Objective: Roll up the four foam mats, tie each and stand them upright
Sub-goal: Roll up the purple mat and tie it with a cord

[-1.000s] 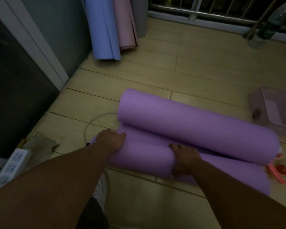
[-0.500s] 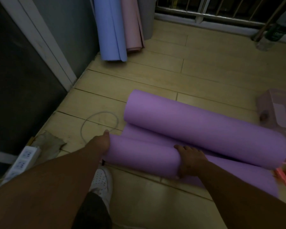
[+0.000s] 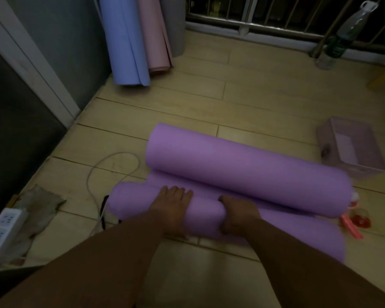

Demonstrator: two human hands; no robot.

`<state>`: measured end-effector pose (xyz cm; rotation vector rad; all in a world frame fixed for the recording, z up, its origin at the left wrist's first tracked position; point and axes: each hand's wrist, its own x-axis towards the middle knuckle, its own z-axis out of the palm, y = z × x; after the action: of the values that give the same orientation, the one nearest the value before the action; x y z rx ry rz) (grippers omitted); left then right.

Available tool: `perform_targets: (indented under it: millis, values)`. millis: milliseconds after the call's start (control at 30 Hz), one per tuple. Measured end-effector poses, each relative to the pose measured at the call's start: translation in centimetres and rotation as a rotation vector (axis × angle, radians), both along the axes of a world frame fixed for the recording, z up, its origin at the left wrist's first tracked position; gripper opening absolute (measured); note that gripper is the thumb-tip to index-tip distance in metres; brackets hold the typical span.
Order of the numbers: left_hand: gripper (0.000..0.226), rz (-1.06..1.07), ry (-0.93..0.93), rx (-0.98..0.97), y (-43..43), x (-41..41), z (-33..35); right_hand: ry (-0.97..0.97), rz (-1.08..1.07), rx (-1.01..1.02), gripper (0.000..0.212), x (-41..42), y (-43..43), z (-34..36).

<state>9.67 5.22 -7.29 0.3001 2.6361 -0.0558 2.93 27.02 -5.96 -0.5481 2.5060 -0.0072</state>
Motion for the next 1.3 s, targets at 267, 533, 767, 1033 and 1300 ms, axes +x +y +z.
perform_targets:
  millis: [267, 533, 767, 1033, 1300]
  values:
    - [0.08, 0.059, -0.174, -0.032, 1.8, -4.5, 2.2, 0.051, 0.032, 0.072, 0.12, 1.0, 3.4, 0.1]
    - [0.118, -0.08, -0.107, 0.092, 3.6, -3.0, 0.8, 0.035, -0.004, 0.084, 0.081, 0.0, 3.1, 0.8]
    - [0.089, -0.021, -0.046, 0.044, 5.8, -4.0, 1.1, 0.053, 0.067, 0.016, 0.111, 0.6, 4.1, 0.6]
    - [0.1, -0.137, -0.053, 0.026, 5.4, -4.2, 1.5, 0.006, -0.001, 0.098, 0.071, 0.3, 3.8, 1.3]
    - [0.083, -0.029, -0.088, -0.012, 5.7, -4.6, 1.7, 0.031, 0.046, 0.046, 0.108, 0.6, 3.6, 0.7]
